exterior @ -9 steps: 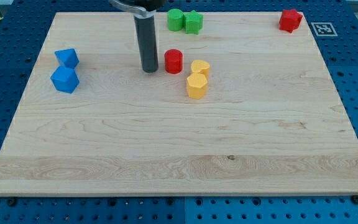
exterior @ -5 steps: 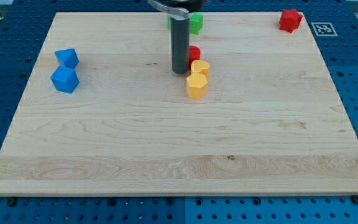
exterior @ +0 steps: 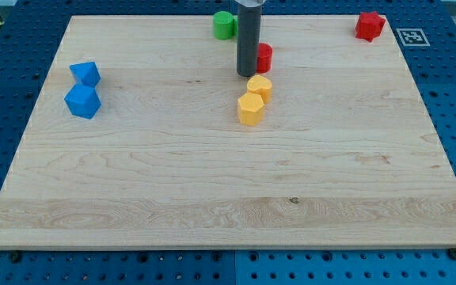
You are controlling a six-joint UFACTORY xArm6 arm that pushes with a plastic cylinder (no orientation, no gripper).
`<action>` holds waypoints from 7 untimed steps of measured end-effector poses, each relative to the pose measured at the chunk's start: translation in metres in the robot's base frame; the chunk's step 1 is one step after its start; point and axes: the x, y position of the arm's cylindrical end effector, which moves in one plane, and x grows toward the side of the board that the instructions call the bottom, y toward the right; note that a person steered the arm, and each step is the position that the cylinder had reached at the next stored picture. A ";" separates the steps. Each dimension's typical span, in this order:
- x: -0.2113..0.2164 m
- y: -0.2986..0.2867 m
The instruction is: Move the red circle bottom right to the green star
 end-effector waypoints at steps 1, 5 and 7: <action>-0.005 0.006; -0.039 0.046; -0.063 0.081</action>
